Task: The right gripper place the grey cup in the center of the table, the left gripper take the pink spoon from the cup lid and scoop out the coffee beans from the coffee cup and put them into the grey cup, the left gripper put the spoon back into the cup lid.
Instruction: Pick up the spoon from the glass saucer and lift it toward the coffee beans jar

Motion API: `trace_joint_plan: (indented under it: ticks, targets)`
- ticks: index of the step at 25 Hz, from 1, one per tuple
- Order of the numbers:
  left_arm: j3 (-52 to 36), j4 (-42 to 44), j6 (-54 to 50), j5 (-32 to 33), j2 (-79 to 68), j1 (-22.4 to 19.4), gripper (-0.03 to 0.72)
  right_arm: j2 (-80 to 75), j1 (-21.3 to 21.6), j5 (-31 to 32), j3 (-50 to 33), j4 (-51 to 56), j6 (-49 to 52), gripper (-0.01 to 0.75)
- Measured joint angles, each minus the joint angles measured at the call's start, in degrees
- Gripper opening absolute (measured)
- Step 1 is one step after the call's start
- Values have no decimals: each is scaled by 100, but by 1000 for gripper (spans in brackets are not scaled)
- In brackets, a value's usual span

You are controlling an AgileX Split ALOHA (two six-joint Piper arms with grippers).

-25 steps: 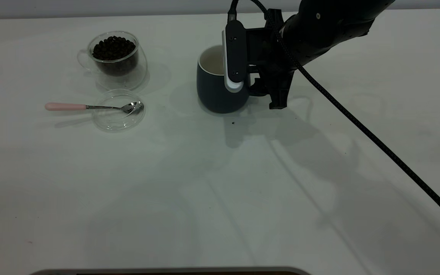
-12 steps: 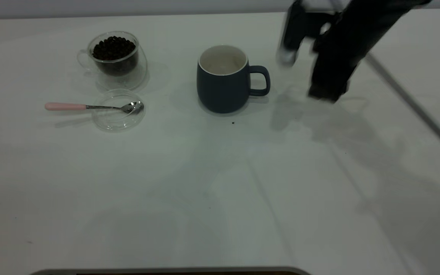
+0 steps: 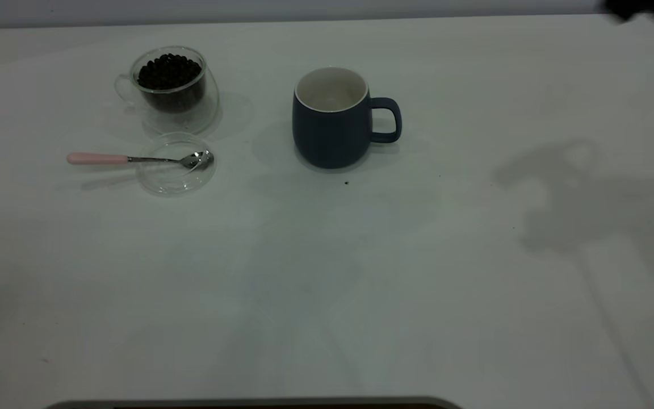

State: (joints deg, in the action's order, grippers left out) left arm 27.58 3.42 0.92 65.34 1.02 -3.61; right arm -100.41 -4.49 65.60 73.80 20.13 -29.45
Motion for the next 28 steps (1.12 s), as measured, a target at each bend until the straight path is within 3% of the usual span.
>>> trace_joint_plan:
  ticks: [5, 10, 18, 22, 28]
  targets:
    - [0, 0, 0, 0, 0, 0, 536, 1928, 65, 320, -726, -377, 632, 551]
    - [0, 0, 0, 0, 0, 0, 536, 4444, 65, 394, -2127, -793, 1241, 551]
    - [0, 0, 0, 0, 0, 0, 536, 7677, 129, -284, -4437, -1236, 2038, 551]
    - [0, 0, 0, 5, 0, 0, 536, 8331, 25, -281, -4552, -1497, 2298, 551]
    - [0, 0, 0, 5, 0, 0, 536, 8731, -566, -215, -4622, -1643, 2390, 551]
